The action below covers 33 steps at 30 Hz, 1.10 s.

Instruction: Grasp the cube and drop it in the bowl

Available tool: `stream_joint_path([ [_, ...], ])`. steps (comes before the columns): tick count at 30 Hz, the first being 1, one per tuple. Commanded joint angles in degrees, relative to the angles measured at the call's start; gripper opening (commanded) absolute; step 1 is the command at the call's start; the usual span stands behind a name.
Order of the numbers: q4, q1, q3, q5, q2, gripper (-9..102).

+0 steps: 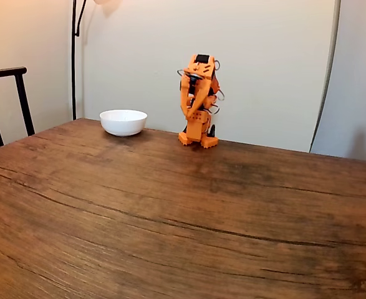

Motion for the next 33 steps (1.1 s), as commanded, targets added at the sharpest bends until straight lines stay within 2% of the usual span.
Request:
stream_joint_path([
  [1, -3.9, -1.5, 2.2, -0.1, 2.2, -1],
  [15, -5.7, -1.1, 9.3, 0.0, 5.4, -1],
  [27, -18.9, -0.9, 25.7, -4.7, 5.3, -1],
  [33, -17.7, -0.8, 26.4, -5.8, 5.1, -1],
])
